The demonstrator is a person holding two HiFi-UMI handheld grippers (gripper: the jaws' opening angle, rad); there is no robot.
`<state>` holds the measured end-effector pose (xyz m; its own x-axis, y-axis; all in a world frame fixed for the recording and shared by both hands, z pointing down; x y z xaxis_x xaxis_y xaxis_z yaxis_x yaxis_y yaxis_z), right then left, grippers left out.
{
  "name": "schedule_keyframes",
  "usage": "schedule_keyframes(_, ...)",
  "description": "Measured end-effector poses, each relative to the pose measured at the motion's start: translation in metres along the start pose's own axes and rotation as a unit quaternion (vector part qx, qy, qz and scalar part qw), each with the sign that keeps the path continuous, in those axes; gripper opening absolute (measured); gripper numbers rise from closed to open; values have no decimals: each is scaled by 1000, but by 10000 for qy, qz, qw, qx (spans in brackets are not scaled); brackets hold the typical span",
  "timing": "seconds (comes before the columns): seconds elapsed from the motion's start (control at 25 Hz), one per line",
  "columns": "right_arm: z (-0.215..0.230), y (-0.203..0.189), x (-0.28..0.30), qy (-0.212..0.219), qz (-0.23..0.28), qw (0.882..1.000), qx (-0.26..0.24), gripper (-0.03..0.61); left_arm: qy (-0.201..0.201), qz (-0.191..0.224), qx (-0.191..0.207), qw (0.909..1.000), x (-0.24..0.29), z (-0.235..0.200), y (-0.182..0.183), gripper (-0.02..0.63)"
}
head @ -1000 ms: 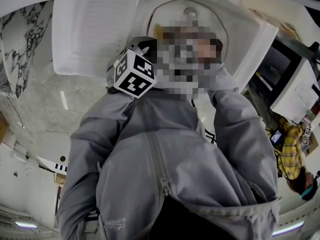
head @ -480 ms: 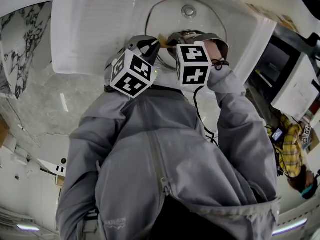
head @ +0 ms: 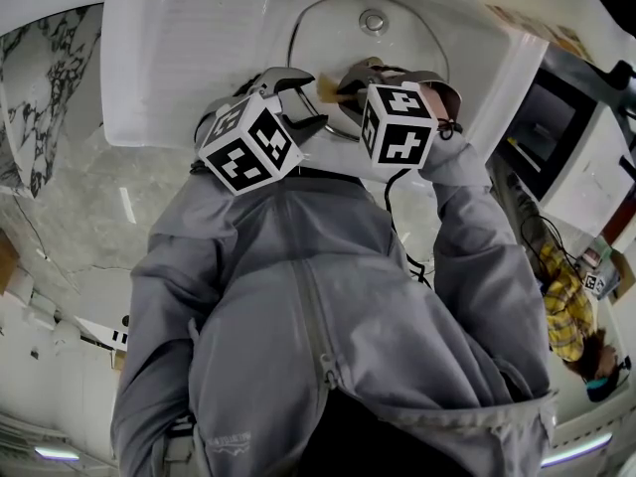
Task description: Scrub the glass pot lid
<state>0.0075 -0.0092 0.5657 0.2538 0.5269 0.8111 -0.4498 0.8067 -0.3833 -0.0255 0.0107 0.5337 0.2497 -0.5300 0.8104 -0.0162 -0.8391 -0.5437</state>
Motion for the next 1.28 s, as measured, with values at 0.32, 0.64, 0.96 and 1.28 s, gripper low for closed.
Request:
schedule_keyframes(0.32, -8, 16, -11, -159, 223, 9996, -107, 44, 226, -175, 780, 9965, 11, 10, 11, 57)
schedule_keyframes(0.64, -10, 15, -28, -719, 212, 9969, -243, 63, 187, -359, 997, 9942, 13, 14, 11, 32)
schedule_keyframes(0.96, 15, 7, -62, -1365, 416, 9897, -120, 37, 477, 16, 483, 9977, 9, -6, 30, 148)
schedule_keyframes(1.28, 81, -17, -83, -2033, 259, 9788, 29, 37, 1394, 684, -718, 9853, -9, -59, 39, 153)
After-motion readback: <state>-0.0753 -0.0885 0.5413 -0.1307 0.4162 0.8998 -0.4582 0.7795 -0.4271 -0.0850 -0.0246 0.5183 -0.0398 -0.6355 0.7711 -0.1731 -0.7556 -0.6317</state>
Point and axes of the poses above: the fingertips, and each gripper's own axes: x forward along the fingers, z to its right, y out of its top, the point moved 2 cm from there along -x, backward along the fingers, and after that the axes turned 10 degrees about y, right-handed, at the moved point
